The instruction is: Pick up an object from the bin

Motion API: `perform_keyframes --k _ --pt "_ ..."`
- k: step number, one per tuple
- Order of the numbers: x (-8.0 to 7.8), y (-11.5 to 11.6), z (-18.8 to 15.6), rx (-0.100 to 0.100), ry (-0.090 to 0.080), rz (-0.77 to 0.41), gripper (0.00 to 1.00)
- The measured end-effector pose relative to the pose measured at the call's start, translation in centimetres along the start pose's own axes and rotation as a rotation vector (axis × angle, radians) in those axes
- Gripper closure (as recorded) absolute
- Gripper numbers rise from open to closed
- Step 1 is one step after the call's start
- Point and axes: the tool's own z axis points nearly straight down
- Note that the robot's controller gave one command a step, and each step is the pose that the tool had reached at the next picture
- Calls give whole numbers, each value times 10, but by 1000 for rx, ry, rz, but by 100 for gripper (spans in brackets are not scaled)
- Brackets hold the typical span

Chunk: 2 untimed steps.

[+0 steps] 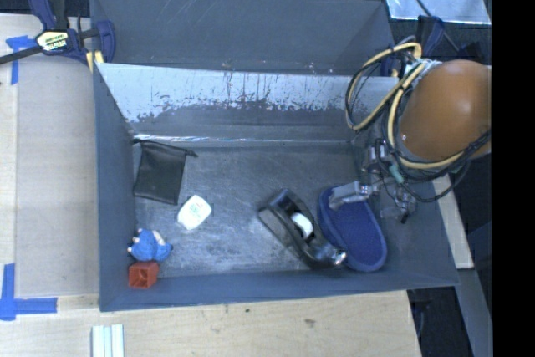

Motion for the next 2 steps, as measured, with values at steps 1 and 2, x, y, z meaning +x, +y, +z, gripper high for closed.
perform_keyframes --k 1,2 --pt "-21 -2 36 1 -8 -355 0" --pt "-21 -3 35 3 -9 -352 0"
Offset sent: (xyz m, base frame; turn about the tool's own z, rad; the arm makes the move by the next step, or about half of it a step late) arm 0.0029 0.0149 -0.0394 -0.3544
